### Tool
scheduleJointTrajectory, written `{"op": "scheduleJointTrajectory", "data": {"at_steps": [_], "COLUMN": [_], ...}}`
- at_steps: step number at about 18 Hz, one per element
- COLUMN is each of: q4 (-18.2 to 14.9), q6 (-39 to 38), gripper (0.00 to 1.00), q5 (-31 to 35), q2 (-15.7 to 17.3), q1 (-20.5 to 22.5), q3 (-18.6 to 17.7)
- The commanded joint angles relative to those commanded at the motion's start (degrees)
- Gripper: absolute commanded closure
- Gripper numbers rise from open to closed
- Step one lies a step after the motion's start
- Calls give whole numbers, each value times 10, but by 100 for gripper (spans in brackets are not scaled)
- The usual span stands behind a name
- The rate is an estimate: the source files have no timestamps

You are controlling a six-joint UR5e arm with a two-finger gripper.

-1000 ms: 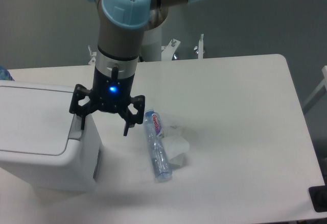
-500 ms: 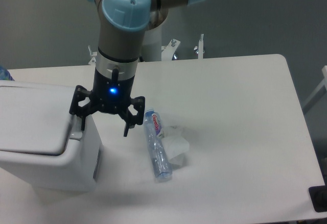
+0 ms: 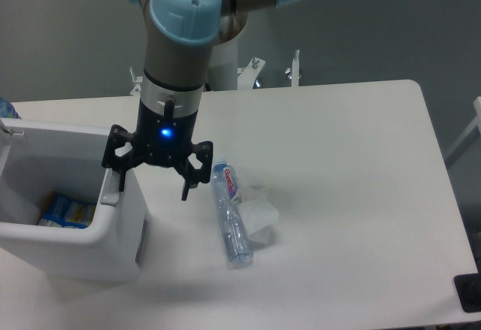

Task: Open the trash can
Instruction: 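Withdraw the gripper from the open trash can back over the bottle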

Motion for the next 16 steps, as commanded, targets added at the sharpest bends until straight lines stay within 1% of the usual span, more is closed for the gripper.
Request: {"op": "scheduleJointTrajectory", "data": {"at_steps": [1, 3, 6, 8, 12, 14, 16], "q4": [3, 7, 35, 44, 50, 49, 49], "q6": [3, 6, 7, 11, 68, 121, 173], "gripper": [0, 0, 0, 0, 0, 0, 0], "q5": [0, -1, 0, 0, 0, 0, 0], "q2": [-1, -1, -7, -10, -32, -36, -41], "q1": [5, 32, 65, 89, 128, 155, 173], "q3": [1, 2, -2, -2, 3, 1, 0]}}
